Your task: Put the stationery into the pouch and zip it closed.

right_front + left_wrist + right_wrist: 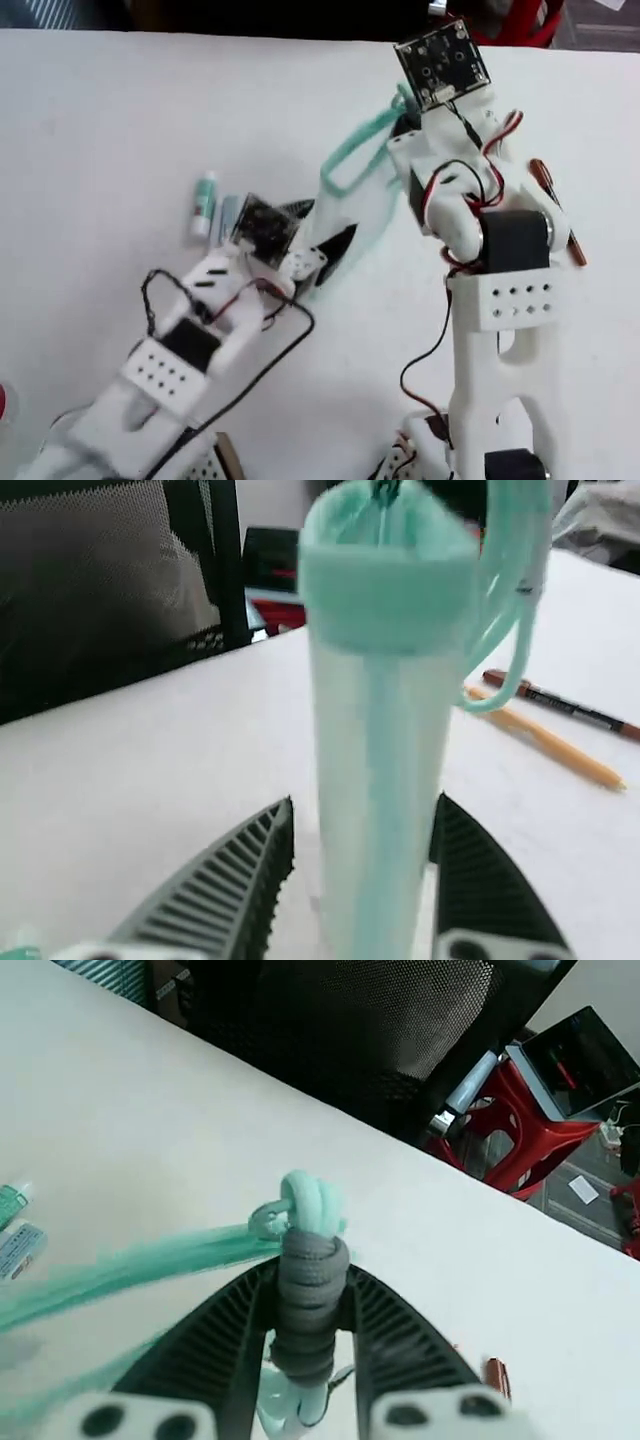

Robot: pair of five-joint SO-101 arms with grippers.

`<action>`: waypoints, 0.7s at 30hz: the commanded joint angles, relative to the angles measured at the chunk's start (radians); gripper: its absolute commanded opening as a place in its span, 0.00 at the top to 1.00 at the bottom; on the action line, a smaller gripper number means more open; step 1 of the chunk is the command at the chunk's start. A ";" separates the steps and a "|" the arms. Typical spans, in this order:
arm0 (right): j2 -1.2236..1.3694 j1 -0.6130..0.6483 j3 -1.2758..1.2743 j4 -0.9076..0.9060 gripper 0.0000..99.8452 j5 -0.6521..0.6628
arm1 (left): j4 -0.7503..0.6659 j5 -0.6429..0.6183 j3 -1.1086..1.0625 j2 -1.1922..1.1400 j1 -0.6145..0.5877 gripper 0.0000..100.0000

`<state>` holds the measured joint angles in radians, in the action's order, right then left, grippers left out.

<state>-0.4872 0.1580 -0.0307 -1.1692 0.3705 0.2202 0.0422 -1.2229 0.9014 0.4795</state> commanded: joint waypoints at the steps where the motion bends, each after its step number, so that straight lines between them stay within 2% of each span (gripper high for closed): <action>1: 0.008 0.015 0.023 -0.008 0.98 -0.032 | 0.002 -0.011 0.080 -0.136 -0.019 0.84; 3: 0.005 0.018 0.000 -0.007 0.98 -0.032 | 0.002 -0.009 0.075 -0.137 -0.019 0.86; 8: 0.005 0.019 -0.044 0.019 0.98 -0.037 | 0.003 -0.012 0.063 -0.097 -0.021 0.85; 17: 0.004 0.012 -0.040 -0.010 0.98 -0.040 | -0.020 -0.011 -0.057 0.102 0.018 0.86; 19: -0.007 0.012 -0.026 -0.047 0.93 -0.043 | -0.081 -0.011 -0.104 0.133 0.015 0.86; 21: -0.035 0.012 -0.023 -0.071 0.84 -0.071 | -0.153 -0.006 -0.152 0.140 0.016 0.86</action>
<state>-0.4780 0.1688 -0.0813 -1.2137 0.3261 0.1588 0.0391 -1.3487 0.9996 0.4841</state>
